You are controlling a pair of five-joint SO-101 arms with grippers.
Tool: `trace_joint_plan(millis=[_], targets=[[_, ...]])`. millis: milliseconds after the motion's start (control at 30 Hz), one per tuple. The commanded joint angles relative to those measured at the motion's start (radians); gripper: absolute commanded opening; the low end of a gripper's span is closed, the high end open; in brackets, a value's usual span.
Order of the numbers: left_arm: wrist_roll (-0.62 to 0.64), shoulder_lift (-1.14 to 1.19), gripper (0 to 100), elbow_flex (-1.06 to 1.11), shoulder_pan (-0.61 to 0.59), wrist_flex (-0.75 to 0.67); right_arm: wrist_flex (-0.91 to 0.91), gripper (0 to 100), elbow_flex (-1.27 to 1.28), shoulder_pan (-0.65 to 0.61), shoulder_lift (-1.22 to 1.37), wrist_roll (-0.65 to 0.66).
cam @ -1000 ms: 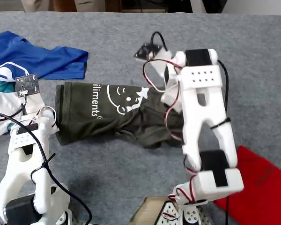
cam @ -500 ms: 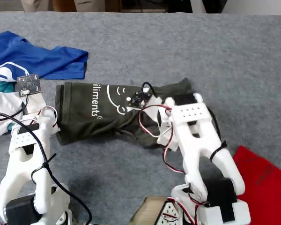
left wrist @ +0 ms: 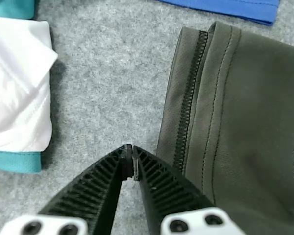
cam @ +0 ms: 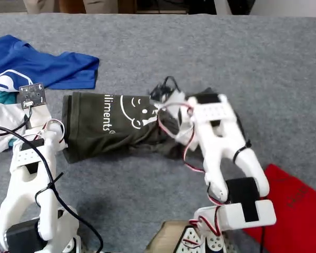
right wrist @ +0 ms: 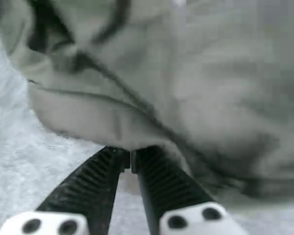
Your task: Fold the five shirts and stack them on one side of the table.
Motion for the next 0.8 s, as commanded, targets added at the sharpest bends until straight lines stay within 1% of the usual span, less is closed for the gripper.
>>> trace_joint_plan(millis=[0,167,267,400,433,500,600,667,767], targets=[[0.003,0.001,2,-0.014,0.014,-0.015,0.075,0.5,-0.211,0.033,0.010,-0.011],[0.003,0.001,2,-0.017,0.012,-0.015,0.091,0.5,-0.364,0.010,0.051,-0.011],[0.003,0.001,2,-0.017,0.012,-0.015,0.092,0.5,-0.452,0.001,0.151,-0.011],[0.003,0.001,2,-0.017,0.012,-0.015,0.101,0.5,-0.630,0.004,0.317,-0.012],[0.002,0.001,2,-0.017,0.012,-0.015,0.135,0.5,-0.684,0.007,0.349,-0.015],[0.002,0.001,2,-0.017,0.012,-0.015,0.273,0.5,-0.780,0.005,0.374,-0.009],[0.002,0.001,2,-0.017,0.012,-0.015,0.454,2.1,-0.860,0.002,0.354,-0.002],[0.002,0.001,2,-0.018,0.012,-0.015,0.531,3.7,-0.860,0.004,0.303,0.032],[0.002,0.001,2,-0.020,0.012,-0.017,0.572,3.8,-0.780,-0.002,0.200,0.046]])
